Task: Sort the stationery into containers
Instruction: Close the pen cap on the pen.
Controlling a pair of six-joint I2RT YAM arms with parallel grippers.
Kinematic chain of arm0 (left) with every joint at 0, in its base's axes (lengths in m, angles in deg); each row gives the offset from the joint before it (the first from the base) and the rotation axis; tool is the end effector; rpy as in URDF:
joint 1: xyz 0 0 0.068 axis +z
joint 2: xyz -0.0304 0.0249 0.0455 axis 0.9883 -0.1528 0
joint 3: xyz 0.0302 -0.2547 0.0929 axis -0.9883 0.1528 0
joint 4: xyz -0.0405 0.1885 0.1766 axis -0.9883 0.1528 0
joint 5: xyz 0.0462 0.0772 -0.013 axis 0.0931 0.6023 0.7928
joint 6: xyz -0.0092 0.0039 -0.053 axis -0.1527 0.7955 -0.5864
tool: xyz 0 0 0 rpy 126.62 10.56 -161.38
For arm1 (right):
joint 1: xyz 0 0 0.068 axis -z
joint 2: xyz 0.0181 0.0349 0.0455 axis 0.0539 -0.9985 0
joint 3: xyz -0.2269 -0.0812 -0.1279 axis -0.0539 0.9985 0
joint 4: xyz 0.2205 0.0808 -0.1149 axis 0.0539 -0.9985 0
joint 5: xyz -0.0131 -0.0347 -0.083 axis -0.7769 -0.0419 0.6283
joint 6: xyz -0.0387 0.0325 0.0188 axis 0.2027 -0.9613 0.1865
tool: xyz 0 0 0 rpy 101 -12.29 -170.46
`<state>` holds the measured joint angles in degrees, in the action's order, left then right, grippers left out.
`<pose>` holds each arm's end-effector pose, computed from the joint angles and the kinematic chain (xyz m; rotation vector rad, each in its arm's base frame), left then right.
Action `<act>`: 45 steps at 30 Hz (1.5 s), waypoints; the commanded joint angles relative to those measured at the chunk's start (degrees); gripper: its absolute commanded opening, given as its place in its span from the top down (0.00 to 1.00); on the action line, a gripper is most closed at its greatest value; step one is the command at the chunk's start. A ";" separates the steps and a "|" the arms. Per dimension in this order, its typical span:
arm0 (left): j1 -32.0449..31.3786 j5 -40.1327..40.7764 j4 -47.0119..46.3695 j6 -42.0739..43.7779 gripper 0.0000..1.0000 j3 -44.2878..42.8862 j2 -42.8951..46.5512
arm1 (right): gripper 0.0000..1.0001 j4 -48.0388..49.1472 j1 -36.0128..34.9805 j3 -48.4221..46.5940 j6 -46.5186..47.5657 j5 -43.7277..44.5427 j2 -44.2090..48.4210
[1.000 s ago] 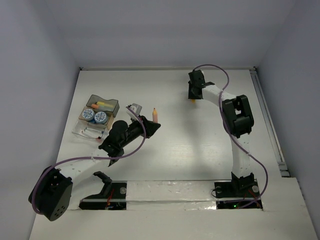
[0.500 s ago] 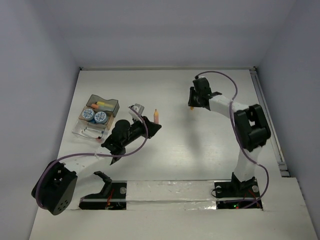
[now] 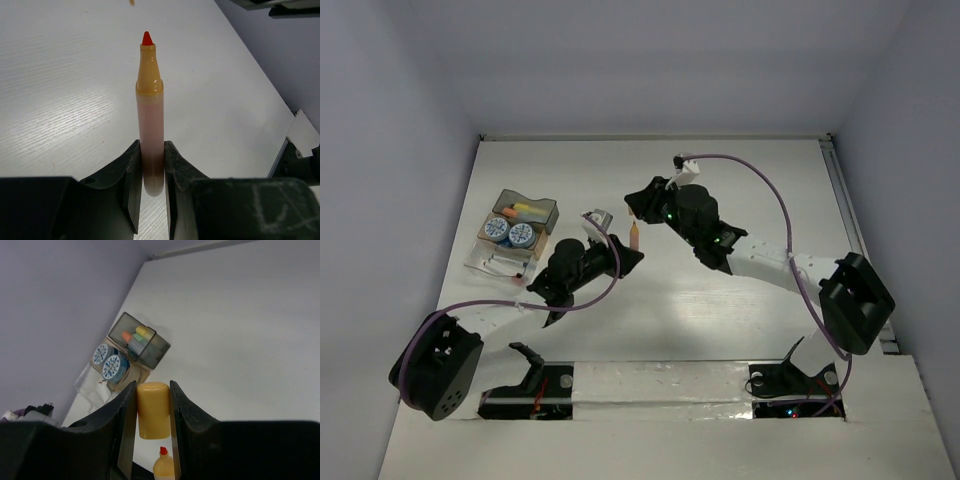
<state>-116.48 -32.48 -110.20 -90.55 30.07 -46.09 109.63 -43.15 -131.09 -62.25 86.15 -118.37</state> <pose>0.1884 -0.1457 0.2167 0.3831 1.6928 -1.0348 0.2603 0.2627 0.3024 -0.0355 1.7686 0.9062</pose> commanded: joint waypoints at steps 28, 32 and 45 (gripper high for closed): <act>-0.24 5.68 0.14 3.04 1.00 -0.41 4.73 | 1.00 7.61 -4.65 2.80 0.11 7.03 -2.20; -0.24 7.26 1.11 2.95 1.00 -0.32 5.44 | 1.00 9.99 -6.75 4.73 0.55 9.13 -1.50; -0.24 9.19 1.55 2.43 1.00 0.56 11.67 | 1.00 18.51 -14.57 11.77 2.39 18.62 -1.14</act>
<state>-116.89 -26.36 -102.33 -88.49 31.20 -38.15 126.00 -54.32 -121.61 -60.06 102.24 -120.53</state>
